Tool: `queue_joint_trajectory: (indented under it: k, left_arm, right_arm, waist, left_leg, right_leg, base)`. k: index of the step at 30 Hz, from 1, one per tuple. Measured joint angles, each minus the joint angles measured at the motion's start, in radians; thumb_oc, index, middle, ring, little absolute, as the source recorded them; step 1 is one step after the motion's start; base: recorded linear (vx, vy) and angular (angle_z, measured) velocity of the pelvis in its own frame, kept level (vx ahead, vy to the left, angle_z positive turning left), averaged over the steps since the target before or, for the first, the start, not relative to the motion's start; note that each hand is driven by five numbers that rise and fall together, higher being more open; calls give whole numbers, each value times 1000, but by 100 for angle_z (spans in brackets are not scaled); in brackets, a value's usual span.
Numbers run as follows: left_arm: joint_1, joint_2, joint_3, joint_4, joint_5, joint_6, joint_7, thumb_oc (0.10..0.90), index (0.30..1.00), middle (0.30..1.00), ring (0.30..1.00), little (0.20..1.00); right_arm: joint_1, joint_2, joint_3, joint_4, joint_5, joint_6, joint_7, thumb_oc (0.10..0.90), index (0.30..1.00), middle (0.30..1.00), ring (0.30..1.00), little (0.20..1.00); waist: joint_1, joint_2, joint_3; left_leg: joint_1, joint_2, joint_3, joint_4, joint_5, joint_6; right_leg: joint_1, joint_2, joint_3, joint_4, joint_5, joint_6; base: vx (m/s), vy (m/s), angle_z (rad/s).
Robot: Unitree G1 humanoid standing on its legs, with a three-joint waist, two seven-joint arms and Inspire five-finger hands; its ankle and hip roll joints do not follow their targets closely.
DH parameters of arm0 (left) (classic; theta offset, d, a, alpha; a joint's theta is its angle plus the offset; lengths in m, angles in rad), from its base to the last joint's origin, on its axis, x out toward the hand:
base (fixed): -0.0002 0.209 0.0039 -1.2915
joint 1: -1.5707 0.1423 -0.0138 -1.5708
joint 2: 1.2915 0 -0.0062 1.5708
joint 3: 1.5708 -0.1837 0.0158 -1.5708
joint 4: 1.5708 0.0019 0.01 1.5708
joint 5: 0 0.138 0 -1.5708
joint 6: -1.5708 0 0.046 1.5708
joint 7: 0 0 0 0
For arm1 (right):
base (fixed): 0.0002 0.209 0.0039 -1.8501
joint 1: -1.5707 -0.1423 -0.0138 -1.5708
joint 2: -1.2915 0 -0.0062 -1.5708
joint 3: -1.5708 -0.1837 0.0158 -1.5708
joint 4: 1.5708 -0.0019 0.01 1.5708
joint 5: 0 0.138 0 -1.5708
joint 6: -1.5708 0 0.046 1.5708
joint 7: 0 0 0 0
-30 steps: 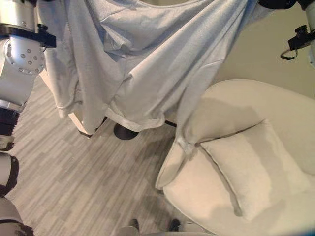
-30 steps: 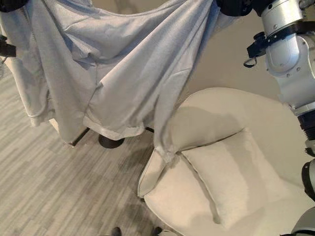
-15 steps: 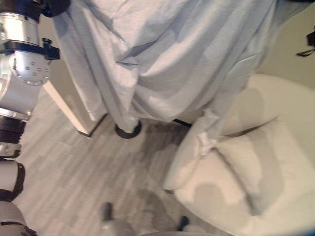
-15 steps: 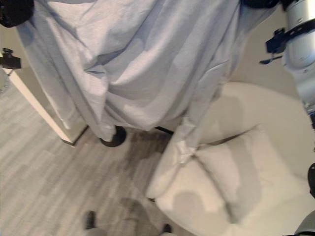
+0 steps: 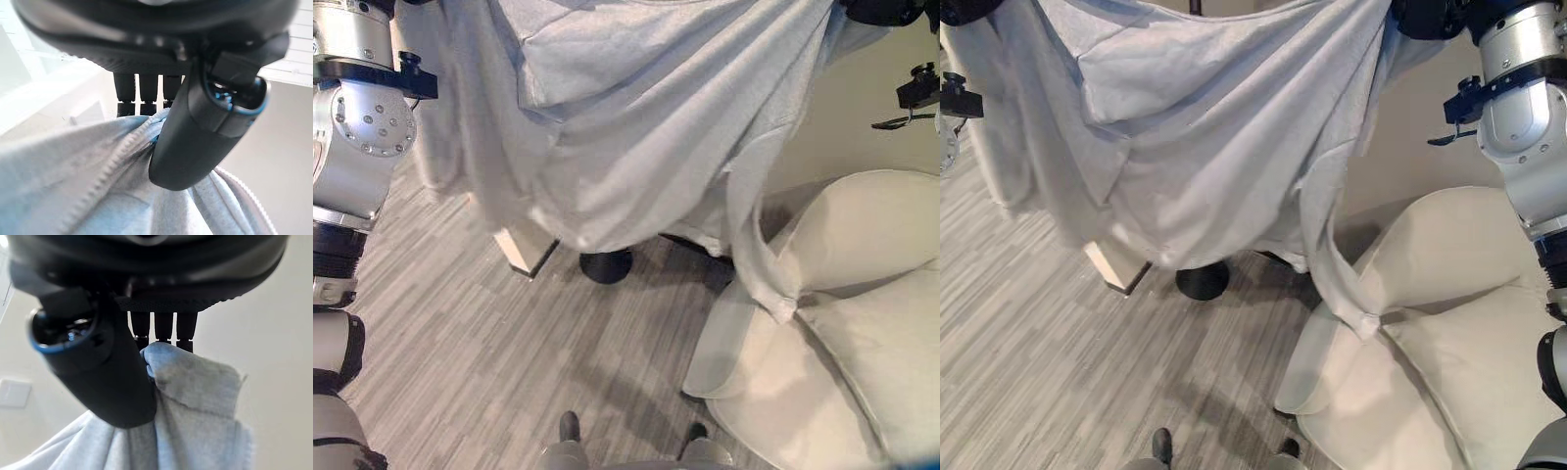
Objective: Hang the clothes on the sofa on the clothes rack.
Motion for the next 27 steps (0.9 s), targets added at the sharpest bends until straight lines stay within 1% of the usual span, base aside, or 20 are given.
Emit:
queue_joint_trajectory:
  k: [1, 2, 3, 4, 6, 9, 11, 13, 14, 16, 18, 20, 22, 23, 24, 25, 26, 27]
  left_arm:
    - [0, 1, 3, -2, 0, -1, -4, 400, 300, 300, 300, 300]
    - [7, -3, 16, -12, 0, -4, -4, 400, 300, 300, 300, 300]
    - [7, -3, 19, -13, 0, -5, -5, 400, 300, 300, 300, 300]
    - [8, -3, 20, -14, 0, -6, -6, 400, 300, 300, 300, 300]
    - [28, -7, 43, -21, 3, -9, -12, 400, 300, 300, 300, 300]
    - [53, -24, 82, -20, 4, -16, -13, 400, 300, 300, 300, 300]
    - [54, -51, 102, -20, 4, -16, -13, 400, 300, 300, 300, 300]
    - [55, -53, 116, -22, 4, -16, -13, 400, 300, 300, 300, 300]
    - [78, -56, 149, -35, 4, -16, -12, 400, 300, 300, 300, 300]
    - [134, -65, 202, -59, 4, -15, -8, 400, 300, 300, 300, 300]
    - [136, -80, 211, -62, 4, -4, -7, 400, 300, 300, 300, 300]
    - [138, -86, 215, -63, 5, 1, -5, 400, 300, 300, 300, 300]
    - [140, -107, 218, -64, 4, 1, 4, 400, 300, 300, 300, 300]
    - [140, -132, 218, -65, 4, 1, 13, 400, 300, 300, 300, 300]
    - [140, -132, 217, -66, 4, 1, 13, 400, 300, 300, 300, 300]
    - [140, -131, 217, -70, 4, 0, 19, 400, 300, 300, 300, 300]
    - [140, -126, 218, -82, 4, -7, 33, 400, 300, 300, 300, 300]
    - [140, -119, 218, -83, 4, -7, 40, 400, 300, 300, 300, 300]
  right_arm:
    - [-1, -2, -5, 2, 0, 2, 0, 400, 300, 300, 300, 300]
    - [6, -2, -7, 8, 1, 12, 0, 400, 300, 300, 300, 300]
    - [7, -2, -7, 13, 1, 15, 2, 400, 300, 300, 300, 300]
    - [7, -2, -8, 24, 1, 17, 3, 400, 300, 300, 300, 300]
    - [8, -3, -15, 27, 2, 20, 3, 400, 300, 300, 300, 300]
    - [11, -3, -20, 27, 2, 20, 4, 400, 300, 300, 300, 300]
    - [19, -3, -35, 22, 2, 17, 6, 400, 300, 300, 300, 300]
    - [32, -3, -52, 8, 2, 17, 8, 400, 300, 300, 300, 300]
    - [68, -3, -86, -34, 1, 17, 9, 400, 300, 300, 300, 300]
    - [108, -4, -111, -88, 1, 11, 12, 400, 300, 300, 300, 300]
    - [152, -4, -146, -128, 1, 7, 17, 400, 300, 300, 300, 300]
    - [161, -4, -146, -135, 0, 0, 25, 400, 300, 300, 300, 300]
    - [164, -4, -146, -134, 1, -4, 27, 400, 300, 300, 300, 300]
    - [163, -10, -146, -134, 0, -5, 27, 400, 300, 300, 300, 300]
    - [163, -10, -145, -134, 0, -5, 28, 400, 300, 300, 300, 300]
    - [165, -11, -144, -134, 0, -5, 28, 400, 300, 300, 300, 300]
    - [170, -13, -147, -133, -1, -9, 27, 400, 300, 300, 300, 300]
    - [170, -14, -148, -135, -2, -13, 27, 400, 300, 300, 300, 300]
  waist:
    - [-2, 0, -1]
    - [0, 7, -1]
    - [-3, 7, -1]
    - [-17, 13, -4]
    - [-36, 17, -7]
    - [-52, 23, -10]
    - [-49, 28, -13]
    - [-49, 29, -14]
    - [-48, 31, -15]
    - [-48, 39, -20]
    - [-40, 41, -21]
    - [-25, 41, -22]
    - [-14, 36, -22]
    - [-12, 36, -21]
    - [-8, 42, -22]
    - [-7, 46, -25]
    - [-2, 53, -28]
    - [2, 44, -29]
  left_leg:
    - [5, 5, 2, -1, -5, -8]
    - [14, 22, 15, -1, -7, -21]
    - [17, 25, 20, -1, -7, -22]
    - [21, 33, 26, -1, -9, -28]
    - [28, 33, 33, -1, -10, -29]
    - [29, 35, 36, -1, -9, -31]
    - [29, 36, 35, -1, -9, -32]
    - [29, 37, 34, -1, -9, -32]
    - [29, 37, 32, -1, -9, -32]
    - [29, 38, 28, 0, -8, -33]
    - [25, 42, 18, 0, -5, -38]
    - [23, 49, 17, 8, -4, -42]
    - [-14, 52, 1, 59, -7, -45]
    - [-54, 56, -18, 103, -7, -47]
    - [-64, 75, -24, 101, -9, -48]
    - [-65, 82, -32, 88, -11, -52]
    - [-63, 90, -34, 70, -15, -66]
    - [-78, 84, -34, 71, -16, -65]
  right_leg:
    - [11, 9, 7, -19, -1, -1]
    - [11, 27, 23, -19, 0, -3]
    - [11, 31, 26, -19, 0, -3]
    - [11, 38, 28, -19, -2, -6]
    - [12, 39, 35, -19, -5, -11]
    - [12, 41, 36, -19, -6, -13]
    - [12, 42, 35, -19, -6, -13]
    - [14, 42, 32, -19, -7, -13]
    - [16, 42, 30, -19, -7, -13]
    - [18, 42, 27, -19, -8, -13]
    - [18, 46, 24, -19, -9, -15]
    - [18, 53, 25, -19, -11, -17]
    - [15, 50, 20, -19, -14, -20]
    - [16, 50, -9, -19, -15, -25]
    - [16, 49, -18, -19, -17, -31]
    - [16, 55, -28, -19, -21, -38]
    - [8, 67, -30, -19, -23, -37]
    - [-4, 60, -31, -19, -19, -35]
  base:
    - [118, -34, -29]
    - [61, -31, -23]
    - [79, -44, -27]
    - [79, -44, -15]
    - [82, -50, -15]
    - [68, -64, -4]
    - [75, -101, 2]
    - [67, -102, 5]
    - [60, -124, 5]
    - [59, -129, 6]
    - [42, -97, 6]
    - [-33, -67, 0]
    - [18, 48, 23]
    - [100, 109, 46]
    - [136, 169, 46]
    - [73, 107, 23]
    - [237, 281, 16]
    - [270, 319, 11]
